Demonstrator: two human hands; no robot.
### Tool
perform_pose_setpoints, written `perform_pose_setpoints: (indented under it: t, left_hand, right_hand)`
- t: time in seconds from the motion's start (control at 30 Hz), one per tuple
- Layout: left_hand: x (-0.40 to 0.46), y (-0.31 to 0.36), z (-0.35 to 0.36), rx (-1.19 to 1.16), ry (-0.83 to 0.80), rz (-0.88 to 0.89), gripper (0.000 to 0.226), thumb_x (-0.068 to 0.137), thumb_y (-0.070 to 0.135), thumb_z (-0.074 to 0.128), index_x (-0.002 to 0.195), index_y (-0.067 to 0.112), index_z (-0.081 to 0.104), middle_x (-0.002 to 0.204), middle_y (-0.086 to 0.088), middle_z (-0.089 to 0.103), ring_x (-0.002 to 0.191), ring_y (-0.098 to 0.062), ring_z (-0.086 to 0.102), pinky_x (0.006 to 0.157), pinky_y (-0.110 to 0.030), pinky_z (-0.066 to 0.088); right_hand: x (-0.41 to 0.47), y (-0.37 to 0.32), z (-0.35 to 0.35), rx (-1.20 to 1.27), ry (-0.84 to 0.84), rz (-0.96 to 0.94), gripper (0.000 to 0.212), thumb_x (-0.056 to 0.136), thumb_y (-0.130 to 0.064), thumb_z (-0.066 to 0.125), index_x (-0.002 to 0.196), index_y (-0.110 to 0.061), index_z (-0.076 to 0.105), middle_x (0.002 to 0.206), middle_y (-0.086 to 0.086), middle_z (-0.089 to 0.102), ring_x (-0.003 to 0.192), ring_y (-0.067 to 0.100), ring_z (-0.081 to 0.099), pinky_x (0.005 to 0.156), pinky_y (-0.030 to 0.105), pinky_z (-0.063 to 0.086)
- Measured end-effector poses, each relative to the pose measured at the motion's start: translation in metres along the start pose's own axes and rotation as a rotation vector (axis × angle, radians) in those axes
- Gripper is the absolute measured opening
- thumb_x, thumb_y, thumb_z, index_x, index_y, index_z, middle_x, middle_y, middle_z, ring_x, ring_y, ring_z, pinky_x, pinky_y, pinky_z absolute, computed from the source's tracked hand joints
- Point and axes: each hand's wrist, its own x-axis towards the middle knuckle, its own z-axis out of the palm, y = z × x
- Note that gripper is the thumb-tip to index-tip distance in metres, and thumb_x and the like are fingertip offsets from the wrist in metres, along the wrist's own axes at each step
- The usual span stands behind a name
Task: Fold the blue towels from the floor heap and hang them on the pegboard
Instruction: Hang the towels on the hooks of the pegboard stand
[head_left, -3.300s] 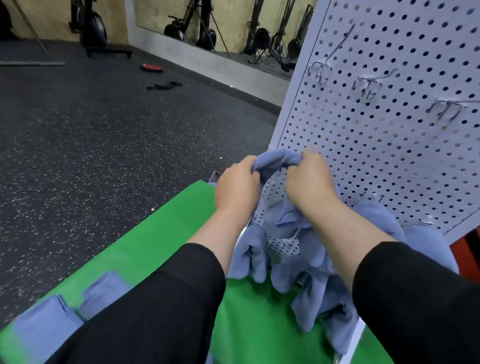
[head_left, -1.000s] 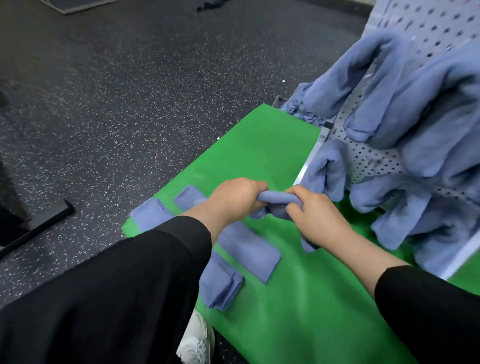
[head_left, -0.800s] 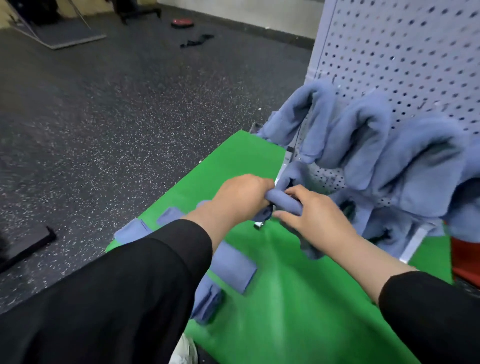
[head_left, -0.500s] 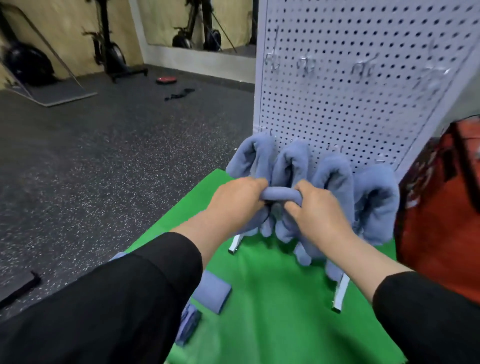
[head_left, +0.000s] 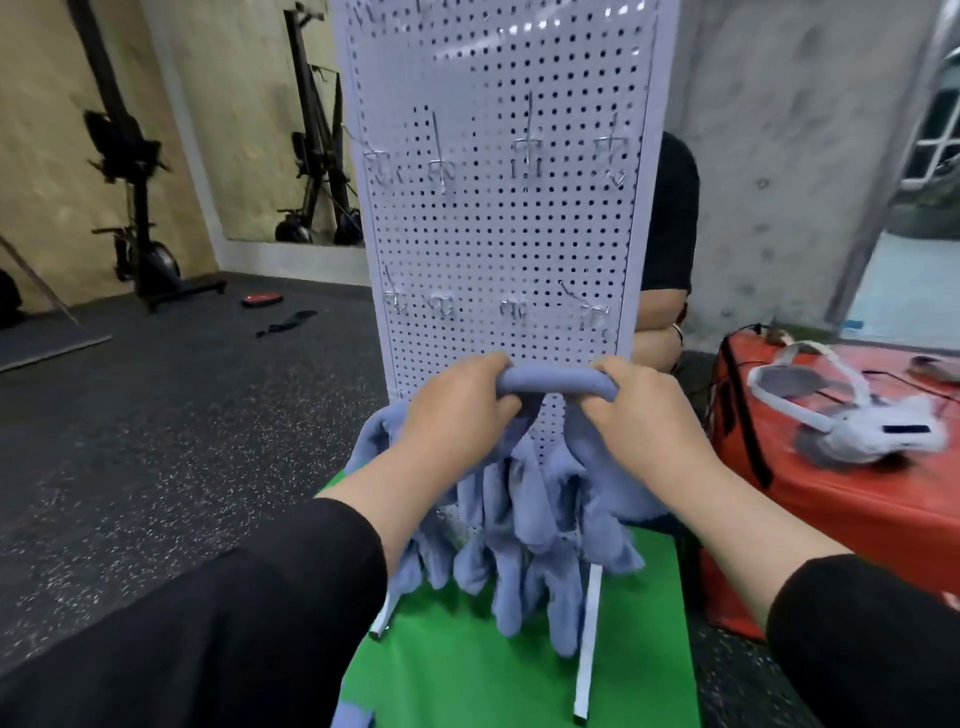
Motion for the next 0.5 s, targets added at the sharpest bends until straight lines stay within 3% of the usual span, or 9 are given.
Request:
perform_pose_setpoints:
  t: [0.1,0.2,0.27,0.4,0.5]
  left_hand:
    - [0.007,0.011,0.005,-0.126,0.024,-0.120,0.010,0.095,0.022,0.053,0.103,0.020,0.058,0.085,-0.002,0.062,0.081,-0.026,0.056,0.065,-0.037,0.043]
    - [0.014,0.018,0.013,-0.258,0.033,-0.239,0.007,0.095,0.022,0.050,0.093,0.024,0.056,0.082,-0.001,0.061,0.080,-0.025,0.055,0.061,-0.033,0.037]
    - [0.023,0.022,0.018,-0.318,0.047,-0.310,0.012,0.095,0.020,0.047,0.086,0.017,0.054,0.079,-0.004,0.059,0.076,-0.026,0.052,0.055,-0.032,0.033]
    - [0.043,0.030,0.019,-0.471,0.095,-0.438,0.019,0.099,0.019,0.042,0.100,0.009,0.058,0.087,-0.004,0.058,0.081,-0.024,0.052,0.055,-0.030,0.032]
    - [0.055,0.036,0.018,-0.584,0.180,-0.454,0.014,0.100,0.015,0.039,0.097,0.012,0.052,0.084,-0.001,0.054,0.079,-0.022,0.050,0.057,-0.032,0.034]
  right_hand:
    - [0.010,0.010,-0.021,0.082,0.002,0.037,0.022,0.095,-0.017,0.058,0.116,-0.020,0.062,0.097,0.009,0.066,0.087,0.030,0.060,0.071,0.042,0.050]
    - [0.023,0.016,-0.034,0.136,0.005,0.019,0.025,0.093,-0.013,0.056,0.114,-0.024,0.064,0.095,0.005,0.067,0.085,0.026,0.059,0.066,0.036,0.041]
    - [0.034,0.016,-0.037,0.134,0.011,-0.003,0.027,0.093,-0.012,0.055,0.115,-0.025,0.066,0.096,0.006,0.068,0.087,0.024,0.058,0.068,0.036,0.042]
    - [0.063,0.009,-0.042,0.112,0.070,-0.040,0.033,0.093,-0.011,0.053,0.120,-0.024,0.068,0.106,0.007,0.071,0.099,0.027,0.060,0.084,0.043,0.051]
    - [0.088,0.001,-0.047,0.101,0.111,-0.113,0.034,0.093,-0.011,0.052,0.119,-0.023,0.068,0.111,0.005,0.071,0.103,0.027,0.062,0.088,0.044,0.052]
